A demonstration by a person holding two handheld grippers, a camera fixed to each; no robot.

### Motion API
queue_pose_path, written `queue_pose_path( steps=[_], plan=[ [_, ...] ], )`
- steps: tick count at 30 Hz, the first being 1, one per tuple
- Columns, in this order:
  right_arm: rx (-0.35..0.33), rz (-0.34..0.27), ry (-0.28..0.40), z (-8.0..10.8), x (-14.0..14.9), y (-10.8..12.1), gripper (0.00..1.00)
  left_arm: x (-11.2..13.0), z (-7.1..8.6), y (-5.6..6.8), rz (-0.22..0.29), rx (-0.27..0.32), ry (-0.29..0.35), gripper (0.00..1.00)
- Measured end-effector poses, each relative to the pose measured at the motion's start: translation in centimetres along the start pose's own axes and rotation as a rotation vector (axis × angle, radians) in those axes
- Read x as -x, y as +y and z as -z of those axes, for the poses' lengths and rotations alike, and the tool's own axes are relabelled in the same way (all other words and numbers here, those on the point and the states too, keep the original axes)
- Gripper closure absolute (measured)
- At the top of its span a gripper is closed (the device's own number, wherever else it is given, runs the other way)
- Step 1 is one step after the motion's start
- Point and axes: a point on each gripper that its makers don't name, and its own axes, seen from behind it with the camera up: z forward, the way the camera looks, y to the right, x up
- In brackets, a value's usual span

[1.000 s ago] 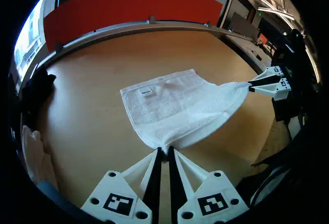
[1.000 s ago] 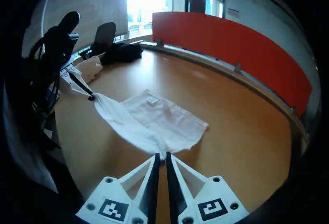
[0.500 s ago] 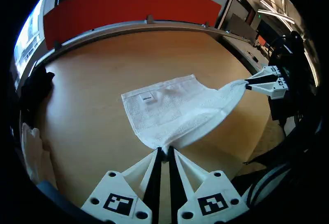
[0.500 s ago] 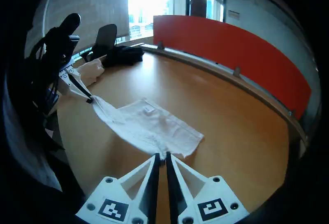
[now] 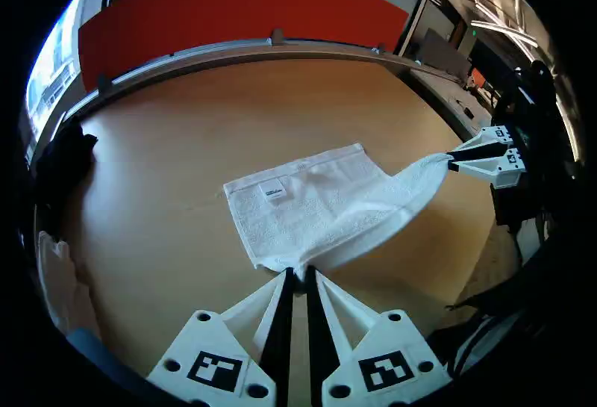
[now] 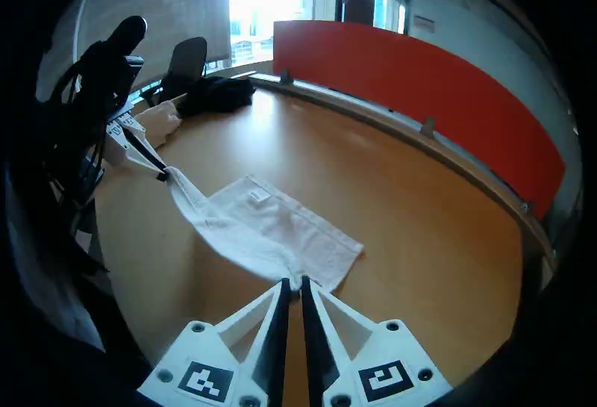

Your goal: Fold towel

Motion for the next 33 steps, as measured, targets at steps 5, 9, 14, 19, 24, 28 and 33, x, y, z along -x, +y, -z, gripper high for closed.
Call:
queue_pose_path(
  steps=[5,9,14,19,24,28,33],
  plan=[
    [0.006,-0.006,-0.010,-1.1,-0.1,0.9,0.89,-0.8,-1.1,-0.6,0.000,-0.001,-0.003,0.88],
    [0.005,-0.008,-0.027,-2.1,-0.1,1.7,0.89,-1.4,-2.0,-1.3,-0.004,-0.004,-0.009,0.88],
    [0.005,-0.009,-0.041,-3.4,-0.3,2.6,0.89,-2.2,-3.3,-2.2,-0.009,-0.007,-0.015,0.88],
    [0.002,-0.011,-0.056,-4.6,-0.3,3.5,0.89,-2.5,-4.7,-3.0,-0.015,-0.012,-0.028,0.88],
    [-0.005,-0.016,-0.079,-5.5,0.2,4.1,0.89,-2.2,-5.9,-3.3,-0.014,-0.006,-0.048,0.88],
    [-0.017,-0.033,-0.099,-6.2,0.9,4.3,0.89,-2.0,-6.8,-3.6,-0.014,-0.001,-0.056,0.88],
    [-0.024,-0.050,-0.115,-7.0,1.6,4.7,0.89,-2.1,-7.8,-4.1,-0.014,-0.007,-0.053,0.88]
  ],
)
